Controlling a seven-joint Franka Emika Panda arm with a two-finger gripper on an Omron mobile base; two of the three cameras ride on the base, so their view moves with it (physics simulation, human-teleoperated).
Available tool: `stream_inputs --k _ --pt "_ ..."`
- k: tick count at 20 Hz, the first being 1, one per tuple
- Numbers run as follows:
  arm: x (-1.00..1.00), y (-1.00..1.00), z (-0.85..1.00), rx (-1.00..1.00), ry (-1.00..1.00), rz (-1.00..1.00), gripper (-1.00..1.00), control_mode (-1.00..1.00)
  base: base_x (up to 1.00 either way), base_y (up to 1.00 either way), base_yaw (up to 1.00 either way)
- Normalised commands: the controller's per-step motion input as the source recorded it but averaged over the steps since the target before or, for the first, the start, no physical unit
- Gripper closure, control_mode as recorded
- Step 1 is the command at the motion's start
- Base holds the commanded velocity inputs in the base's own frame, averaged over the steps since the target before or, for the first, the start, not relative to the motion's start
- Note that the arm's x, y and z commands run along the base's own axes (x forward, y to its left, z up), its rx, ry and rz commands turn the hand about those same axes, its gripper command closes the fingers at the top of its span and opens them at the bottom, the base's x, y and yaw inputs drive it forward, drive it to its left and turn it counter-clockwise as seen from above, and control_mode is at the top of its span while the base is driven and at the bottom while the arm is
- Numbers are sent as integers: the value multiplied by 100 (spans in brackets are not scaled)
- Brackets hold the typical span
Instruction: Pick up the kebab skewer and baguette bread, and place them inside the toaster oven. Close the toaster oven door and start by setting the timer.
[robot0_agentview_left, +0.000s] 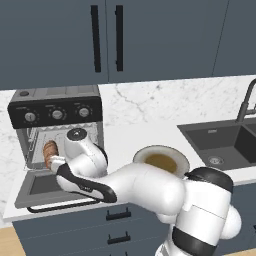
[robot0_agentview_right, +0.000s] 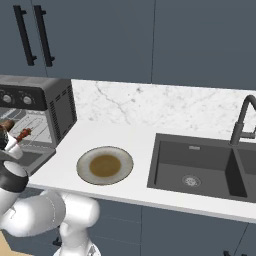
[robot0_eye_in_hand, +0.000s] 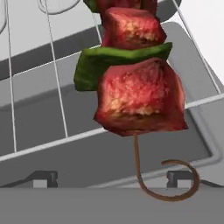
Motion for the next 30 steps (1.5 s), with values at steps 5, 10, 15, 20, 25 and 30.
stream_inputs --k 5,10,15,20,25,30 --pt "49 0 -19 0 0 -1 -100 -100 0 0 0" --pt "43 0 -7 0 0 0 -100 -100 0 0 0" --pt "56 0 0 0 0 0 -100 -100 0 0 0" --pt "55 4 0 0 0 0 -100 -100 0 0 0" --pt "53 20 0 0 -1 -1 -100 -100 0 0 0" --pt "25 23 0 0 0 -1 -100 -100 0 0 0"
